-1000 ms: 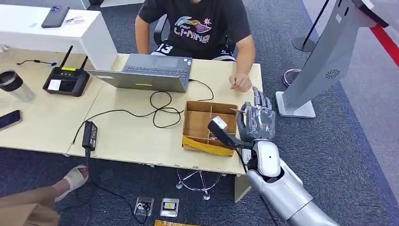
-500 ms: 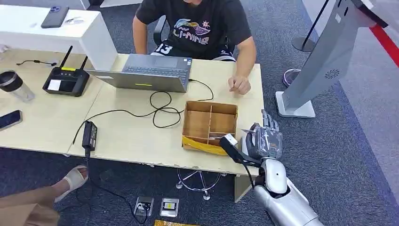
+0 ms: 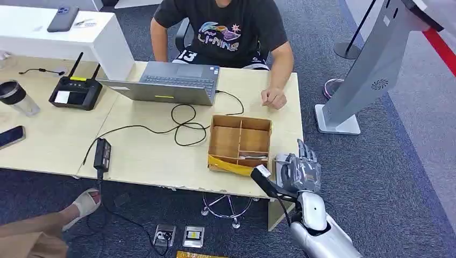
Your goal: Pass the card to the sensor for recognition and then transmit it.
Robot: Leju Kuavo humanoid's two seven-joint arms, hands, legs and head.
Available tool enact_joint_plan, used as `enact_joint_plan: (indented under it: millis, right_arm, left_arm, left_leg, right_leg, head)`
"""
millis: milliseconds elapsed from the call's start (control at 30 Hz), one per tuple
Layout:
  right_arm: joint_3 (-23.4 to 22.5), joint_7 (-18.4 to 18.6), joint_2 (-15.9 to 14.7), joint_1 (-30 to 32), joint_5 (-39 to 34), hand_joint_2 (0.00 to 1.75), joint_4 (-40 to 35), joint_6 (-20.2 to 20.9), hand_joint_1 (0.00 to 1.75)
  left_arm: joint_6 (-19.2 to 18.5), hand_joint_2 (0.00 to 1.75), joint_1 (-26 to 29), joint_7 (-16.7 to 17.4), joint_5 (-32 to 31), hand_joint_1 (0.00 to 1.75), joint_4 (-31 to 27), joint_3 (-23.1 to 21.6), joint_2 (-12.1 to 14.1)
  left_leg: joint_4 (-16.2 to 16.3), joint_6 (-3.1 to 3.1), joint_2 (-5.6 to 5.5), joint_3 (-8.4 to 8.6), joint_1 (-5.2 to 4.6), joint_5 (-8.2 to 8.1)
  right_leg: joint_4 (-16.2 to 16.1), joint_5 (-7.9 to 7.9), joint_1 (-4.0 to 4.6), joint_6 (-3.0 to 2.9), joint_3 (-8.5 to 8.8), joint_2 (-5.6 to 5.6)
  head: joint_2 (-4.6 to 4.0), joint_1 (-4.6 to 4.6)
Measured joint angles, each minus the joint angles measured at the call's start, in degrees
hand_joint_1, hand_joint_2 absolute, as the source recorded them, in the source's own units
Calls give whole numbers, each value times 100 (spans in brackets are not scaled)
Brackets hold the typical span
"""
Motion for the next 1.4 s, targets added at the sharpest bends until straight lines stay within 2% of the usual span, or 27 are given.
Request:
enact_joint_plan:
  millis: [33, 733, 900, 967, 1167, 1400]
  right_arm:
    - [2, 0, 0, 17, 0, 175, 9, 0, 161]
    - [11, -33, 79, -18, 70, 175, 76, -79, 168]
    - [7, -52, 109, -156, 133, 175, 61, -179, 161]
    - [4, -57, 116, -216, 170, 175, 9, -238, 173]
    - [-7, -87, 122, -470, 453, 175, -529, -507, 169]
    - [-4, -166, 225, -1006, 813, 175, -1533, -277, 175]
  left_arm:
    - [0, 175, 3, 0, 11, 0, 0, 11, 0]
    - [0, 175, 78, 4, 72, 0, 0, 129, 48]
    - [0, 175, 87, 4, 72, 0, 0, 129, 66]
    - [0, 175, 90, 4, 70, 0, 0, 129, 66]
    - [0, 175, 95, 11, 15, 0, 0, 129, 66]
    - [0, 175, 88, 133, -142, 0, 0, 129, 79]
  left_leg:
    - [0, 0, 0, 0, 0, 0]
    - [0, 0, -1, 0, 0, 0]
    - [0, 0, -1, 1, 0, 0]
    - [0, 0, -1, 1, 0, 0]
    - [0, 0, -1, 1, 0, 1]
    - [0, 0, 0, 2, 0, 1]
  right_leg:
    - [0, 0, 0, 0, 0, 0]
    - [0, 0, 0, 0, 4, -1]
    - [1, 0, 0, 0, 3, 0]
    - [1, 0, 0, 0, 4, -1]
    - [2, 1, 0, 0, 4, 0]
    - [3, 1, 0, 0, 4, 1]
  head:
    - [0, 0]
    - [0, 0]
    - [0, 0]
    - [0, 0]
    - [0, 0]
    - [0, 0]
